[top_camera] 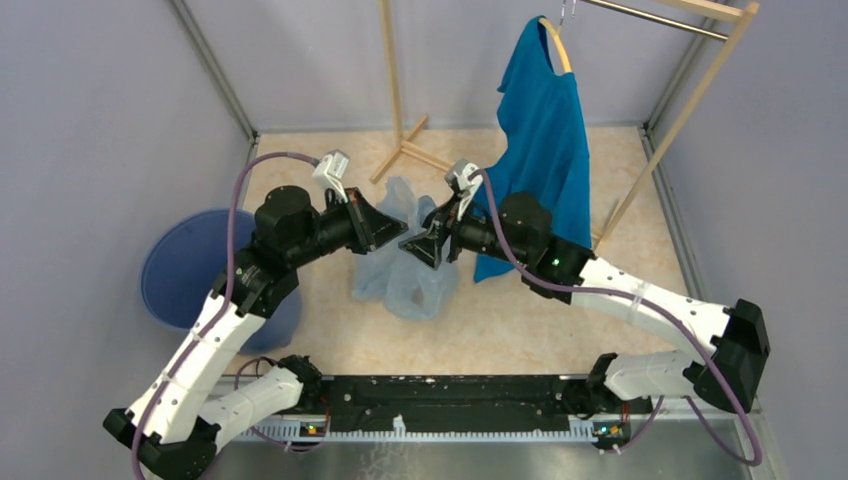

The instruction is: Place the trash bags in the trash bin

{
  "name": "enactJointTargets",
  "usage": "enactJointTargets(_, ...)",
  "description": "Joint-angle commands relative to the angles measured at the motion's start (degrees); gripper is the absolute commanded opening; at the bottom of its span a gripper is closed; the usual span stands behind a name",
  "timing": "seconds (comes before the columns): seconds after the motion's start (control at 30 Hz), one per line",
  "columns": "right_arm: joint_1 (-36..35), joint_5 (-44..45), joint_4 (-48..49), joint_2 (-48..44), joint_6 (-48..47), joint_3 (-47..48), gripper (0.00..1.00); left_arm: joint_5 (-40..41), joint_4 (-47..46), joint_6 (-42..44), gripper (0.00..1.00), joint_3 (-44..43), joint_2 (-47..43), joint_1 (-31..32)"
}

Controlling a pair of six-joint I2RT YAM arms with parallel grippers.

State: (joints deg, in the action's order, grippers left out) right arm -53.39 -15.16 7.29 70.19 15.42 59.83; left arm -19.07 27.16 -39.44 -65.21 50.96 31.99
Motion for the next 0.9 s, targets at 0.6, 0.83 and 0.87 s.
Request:
enactJointTargets(0.6, -10.69, 41.35, 6.34, -3.31, -8.12, -5.91, 0.00, 28.47, 29.33, 11.64, 0.91, -16.43, -1.27, 0.12)
enactJointTargets(0.83, -10.69, 40.48, -0.55, -17.31, -6.00, -13.27, 0.00, 60.81, 47.51, 9.06, 0.98, -19.92, -2.06, 0.11)
enactJointTargets(0.87, -10.69, 40.57, -1.67, -18.91, -5.87, -13.67, 0.00, 62.89, 49.03, 7.79, 0.99, -19.49, -1.76, 0.11)
